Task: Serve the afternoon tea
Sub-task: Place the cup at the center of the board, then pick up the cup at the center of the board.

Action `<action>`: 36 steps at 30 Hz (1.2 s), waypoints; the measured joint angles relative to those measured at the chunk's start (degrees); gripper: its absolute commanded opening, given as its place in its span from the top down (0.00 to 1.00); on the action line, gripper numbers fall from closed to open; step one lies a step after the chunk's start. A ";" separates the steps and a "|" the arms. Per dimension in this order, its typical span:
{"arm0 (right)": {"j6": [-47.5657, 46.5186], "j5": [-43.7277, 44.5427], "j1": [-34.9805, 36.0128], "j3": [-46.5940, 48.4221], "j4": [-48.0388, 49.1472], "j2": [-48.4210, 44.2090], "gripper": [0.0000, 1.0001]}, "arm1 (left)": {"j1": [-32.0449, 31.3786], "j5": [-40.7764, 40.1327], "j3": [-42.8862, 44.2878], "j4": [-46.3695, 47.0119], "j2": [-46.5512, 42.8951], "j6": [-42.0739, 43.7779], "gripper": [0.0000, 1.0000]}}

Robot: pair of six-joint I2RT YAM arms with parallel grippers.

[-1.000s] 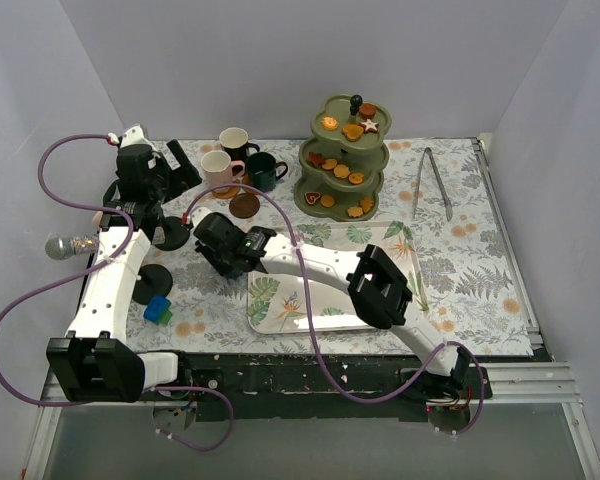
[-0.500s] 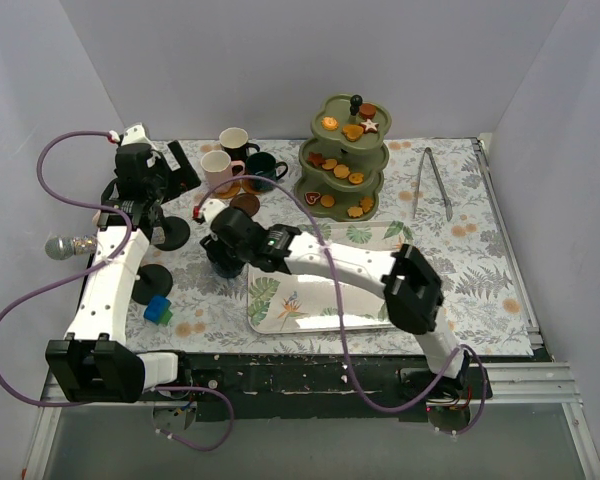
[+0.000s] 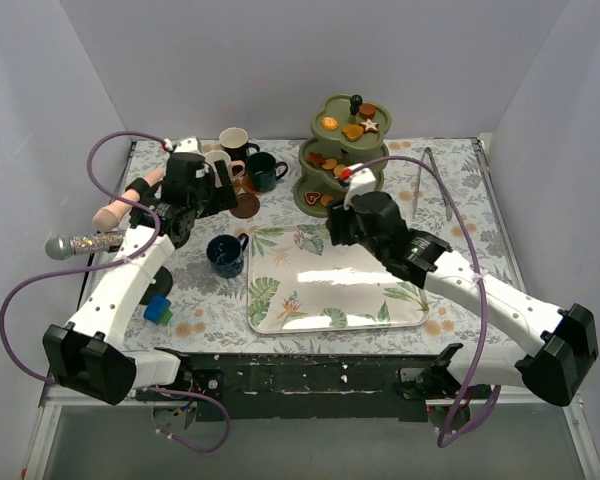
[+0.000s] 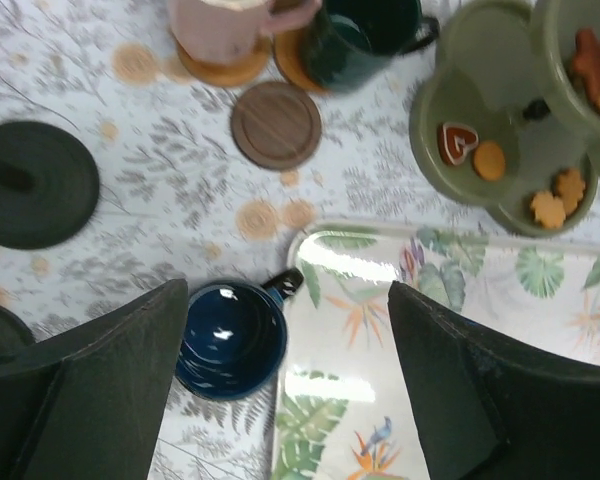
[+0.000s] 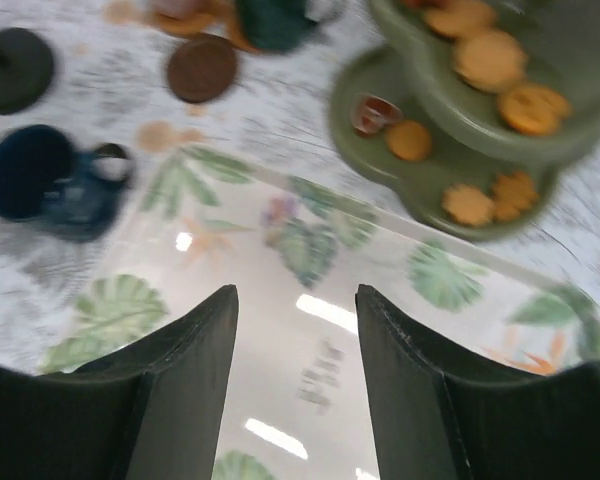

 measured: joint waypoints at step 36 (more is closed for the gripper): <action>2.60 -8.09 -16.57 -20.96 1.29 -14.36 0.43 | -10.47 -2.45 -5.11 -9.03 19.74 -3.04 1.00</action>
